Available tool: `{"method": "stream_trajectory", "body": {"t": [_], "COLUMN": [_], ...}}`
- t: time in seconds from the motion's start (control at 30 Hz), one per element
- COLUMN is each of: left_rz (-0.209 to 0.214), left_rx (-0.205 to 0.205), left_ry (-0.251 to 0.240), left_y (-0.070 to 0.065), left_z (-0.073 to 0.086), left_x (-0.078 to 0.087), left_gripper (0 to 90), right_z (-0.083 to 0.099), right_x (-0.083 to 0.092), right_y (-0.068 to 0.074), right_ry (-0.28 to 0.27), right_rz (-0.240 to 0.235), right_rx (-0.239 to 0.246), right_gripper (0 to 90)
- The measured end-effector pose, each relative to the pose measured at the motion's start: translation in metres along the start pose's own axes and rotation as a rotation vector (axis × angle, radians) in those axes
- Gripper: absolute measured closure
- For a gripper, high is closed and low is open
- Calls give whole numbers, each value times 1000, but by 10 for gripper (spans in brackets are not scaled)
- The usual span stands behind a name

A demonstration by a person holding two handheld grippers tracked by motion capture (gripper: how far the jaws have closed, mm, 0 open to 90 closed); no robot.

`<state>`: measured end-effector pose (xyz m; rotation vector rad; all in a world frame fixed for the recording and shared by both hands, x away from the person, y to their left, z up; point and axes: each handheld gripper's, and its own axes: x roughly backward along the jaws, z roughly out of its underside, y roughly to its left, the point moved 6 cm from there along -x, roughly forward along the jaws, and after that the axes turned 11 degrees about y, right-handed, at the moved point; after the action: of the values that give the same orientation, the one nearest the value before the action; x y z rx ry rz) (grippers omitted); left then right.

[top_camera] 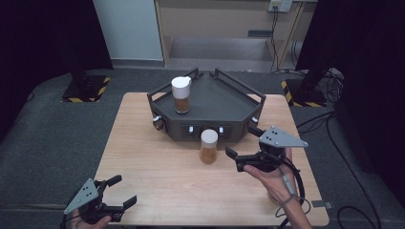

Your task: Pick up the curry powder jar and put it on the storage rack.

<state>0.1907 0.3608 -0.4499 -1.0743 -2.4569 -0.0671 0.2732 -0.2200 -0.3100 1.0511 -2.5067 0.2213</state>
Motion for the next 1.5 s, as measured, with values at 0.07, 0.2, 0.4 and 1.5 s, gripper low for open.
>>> {"method": "stream_trajectory", "body": {"t": [0.07, 0.2, 0.4, 1.5], "left_rz": [1, 2, 2, -3], "left_rx": [1, 2, 2, -12], "left_ry": [-2, -3, -4, 5], "left_y": [0, 0, 0, -2], "left_z": [0, 1, 1, 0], "left_x": [0, 1, 1, 2], "left_gripper": [43, 43, 43, 43], "right_z": [-1, -1, -1, 10], "right_x": [-6, -17, -34, -128], "right_y": [2, 3, 0, -8], "right_ry": [6, 26, 61, 179], "right_rz": [1, 8, 10, 52], "right_rx": [5, 10, 5, -98], "right_gripper": [32, 30, 28, 41]}}
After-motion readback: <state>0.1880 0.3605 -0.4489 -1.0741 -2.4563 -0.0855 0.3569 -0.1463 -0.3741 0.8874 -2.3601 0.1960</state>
